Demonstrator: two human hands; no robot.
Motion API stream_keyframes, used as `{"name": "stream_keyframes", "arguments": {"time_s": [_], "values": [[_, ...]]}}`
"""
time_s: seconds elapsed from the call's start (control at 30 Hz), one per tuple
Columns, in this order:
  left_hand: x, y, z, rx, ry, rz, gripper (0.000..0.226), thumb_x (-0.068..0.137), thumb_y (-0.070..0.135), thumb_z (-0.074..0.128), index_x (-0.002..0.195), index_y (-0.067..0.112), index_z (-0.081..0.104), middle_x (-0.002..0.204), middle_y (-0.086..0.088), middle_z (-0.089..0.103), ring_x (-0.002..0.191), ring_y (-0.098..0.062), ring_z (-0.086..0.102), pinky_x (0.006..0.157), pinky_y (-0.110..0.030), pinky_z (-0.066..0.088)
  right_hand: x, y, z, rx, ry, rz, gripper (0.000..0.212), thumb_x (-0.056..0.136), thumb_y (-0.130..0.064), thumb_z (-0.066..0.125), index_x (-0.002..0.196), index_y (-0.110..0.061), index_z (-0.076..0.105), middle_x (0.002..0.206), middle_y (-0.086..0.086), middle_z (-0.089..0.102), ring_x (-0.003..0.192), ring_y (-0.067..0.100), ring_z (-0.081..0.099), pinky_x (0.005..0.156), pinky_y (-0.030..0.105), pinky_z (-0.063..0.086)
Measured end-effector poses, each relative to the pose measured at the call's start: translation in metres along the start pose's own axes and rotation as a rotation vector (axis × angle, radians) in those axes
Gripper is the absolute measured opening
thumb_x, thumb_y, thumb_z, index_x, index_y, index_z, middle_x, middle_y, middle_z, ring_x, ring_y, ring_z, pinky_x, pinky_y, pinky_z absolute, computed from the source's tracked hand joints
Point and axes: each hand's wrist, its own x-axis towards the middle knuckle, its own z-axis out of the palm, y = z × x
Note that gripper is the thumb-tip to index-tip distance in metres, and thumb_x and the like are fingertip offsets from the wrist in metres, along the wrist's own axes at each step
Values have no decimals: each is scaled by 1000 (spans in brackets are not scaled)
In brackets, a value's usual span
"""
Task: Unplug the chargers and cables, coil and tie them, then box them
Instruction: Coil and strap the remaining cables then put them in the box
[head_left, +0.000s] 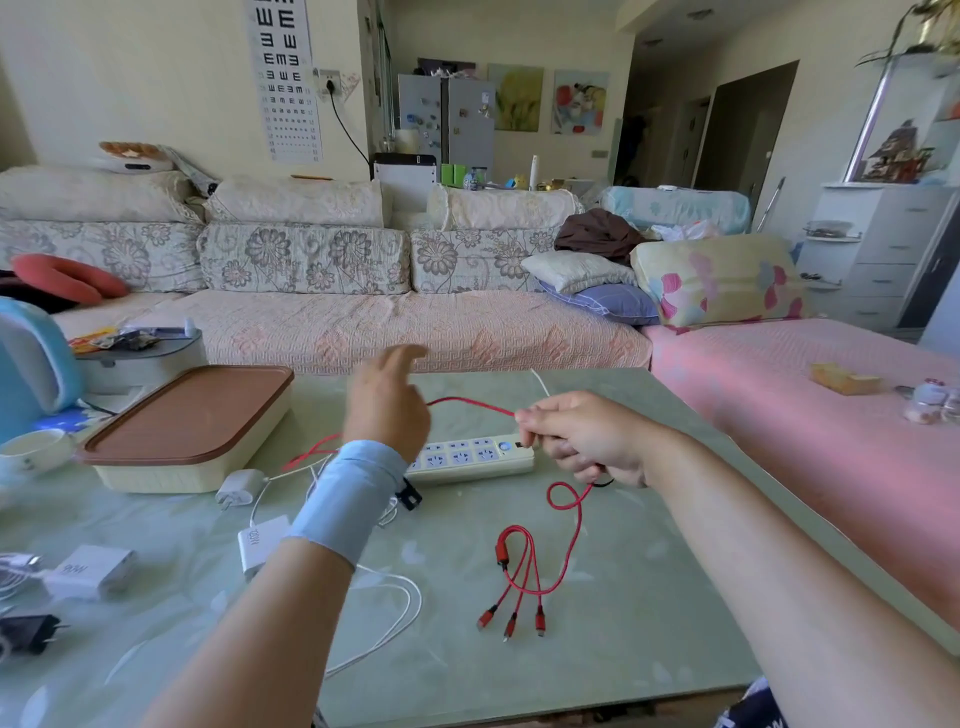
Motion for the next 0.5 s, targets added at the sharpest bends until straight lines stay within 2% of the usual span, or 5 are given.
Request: {"name": "stream_keyframes", "arguments": {"time_s": [0.1, 0.13, 0.23, 0.37, 0.5], "values": [[-17, 50, 10, -427, -385, 97, 30, 95, 11, 44, 112, 27, 62, 89, 5, 72, 77, -9, 63, 79, -21, 48, 3, -8, 13, -37, 18, -32, 30, 102, -29, 49, 78, -13, 56, 50, -1, 32, 38, 8, 21, 38, 16, 14], [-21, 58, 13, -415, -449, 81, 21, 97, 21, 45, 102, 24, 65, 73, 3, 69, 64, -10, 60, 71, -24, 47, 3, -8, 16, -61, 16, -28, 28, 101, -27, 49, 77, -13, 56, 50, -1, 36, 38, 9, 23, 38, 16, 14], [-17, 58, 13, -94, -564, -5, 49, 97, 48, 44, 78, 10, 67, 55, 2, 51, 55, -16, 47, 62, -28, 36, 0, -4, 13, -111, 0, 15, 25, 99, -27, 53, 79, -14, 59, 58, -1, 50, 37, 8, 35, 36, 16, 18], [-6, 50, 4, -152, -494, -11, 51, 81, 57, 64, 57, 13, 56, 49, 3, 39, 48, -17, 34, 52, -28, 33, -4, 3, -2, -9, -6, 34, 6, 93, -20, 66, 88, -16, 64, 75, 2, 63, 36, 7, 32, 34, 17, 18], [3, 41, -5, -380, -207, -72, 51, 85, 46, 67, 52, 18, 40, 47, 5, 33, 47, -15, 28, 53, -26, 32, -5, 12, -14, 148, 175, -92, 13, 88, -1, 68, 92, -10, 61, 53, -11, 55, 36, 3, 25, 36, 16, 18]]}}
